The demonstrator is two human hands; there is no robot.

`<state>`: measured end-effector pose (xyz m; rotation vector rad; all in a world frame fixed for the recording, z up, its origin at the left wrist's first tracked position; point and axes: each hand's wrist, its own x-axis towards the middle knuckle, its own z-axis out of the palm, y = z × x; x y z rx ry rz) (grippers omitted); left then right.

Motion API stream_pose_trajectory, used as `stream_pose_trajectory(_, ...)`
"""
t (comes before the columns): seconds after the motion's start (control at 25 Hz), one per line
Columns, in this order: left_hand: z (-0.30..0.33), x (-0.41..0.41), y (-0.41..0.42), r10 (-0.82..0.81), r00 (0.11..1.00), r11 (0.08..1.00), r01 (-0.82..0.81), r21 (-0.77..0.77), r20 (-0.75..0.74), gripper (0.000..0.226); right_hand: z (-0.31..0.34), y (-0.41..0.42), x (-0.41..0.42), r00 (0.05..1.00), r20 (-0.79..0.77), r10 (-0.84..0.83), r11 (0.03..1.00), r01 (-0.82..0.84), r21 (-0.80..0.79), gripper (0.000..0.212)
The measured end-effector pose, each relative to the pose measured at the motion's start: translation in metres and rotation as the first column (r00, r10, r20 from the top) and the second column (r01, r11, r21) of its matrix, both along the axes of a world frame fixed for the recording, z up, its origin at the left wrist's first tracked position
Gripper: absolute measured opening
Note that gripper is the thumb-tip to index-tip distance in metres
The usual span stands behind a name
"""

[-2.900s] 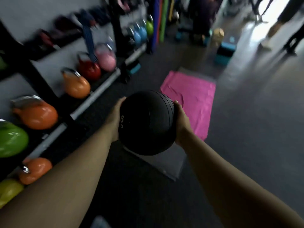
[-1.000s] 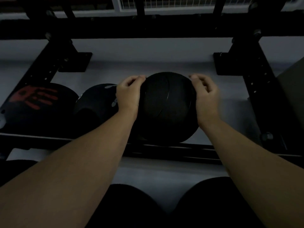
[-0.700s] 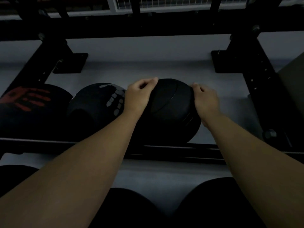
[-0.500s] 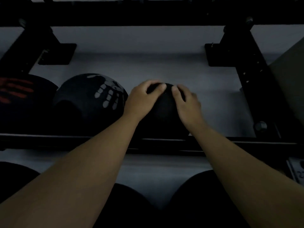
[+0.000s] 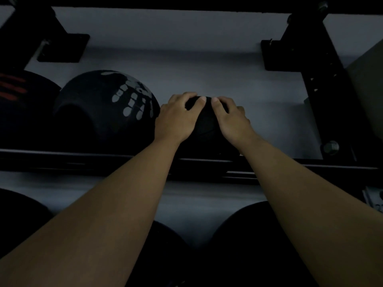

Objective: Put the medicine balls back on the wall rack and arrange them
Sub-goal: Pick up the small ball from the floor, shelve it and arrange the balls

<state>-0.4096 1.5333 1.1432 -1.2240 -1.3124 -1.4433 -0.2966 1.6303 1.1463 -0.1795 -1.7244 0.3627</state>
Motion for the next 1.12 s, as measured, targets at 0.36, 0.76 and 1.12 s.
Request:
stream_pose_trajectory(0.36,0.001,0.035,-0.007,0.137,0.987,0.965,-0.116,-0.234,0.078,0.065,-0.001,0.004,0.02,0.991,0.12,-0.055,0.997,0.061,-0.047,0.067)
stream_pose_trajectory(0.76,-0.074,0.054,-0.022,0.242,0.969,0.904,-0.21,-0.373,0.042,0.073,-0.07,0.004,0.075,0.982,0.189,0.009,0.997,-0.022,0.069,0.059)
stream_pose_trajectory(1.12,-0.163,0.128,-0.046,0.14,0.987,0.853,-0.081,-0.516,0.077,0.071,-0.137,-0.041,0.171,0.941,0.294,-0.169,0.985,0.168,0.03,0.047)
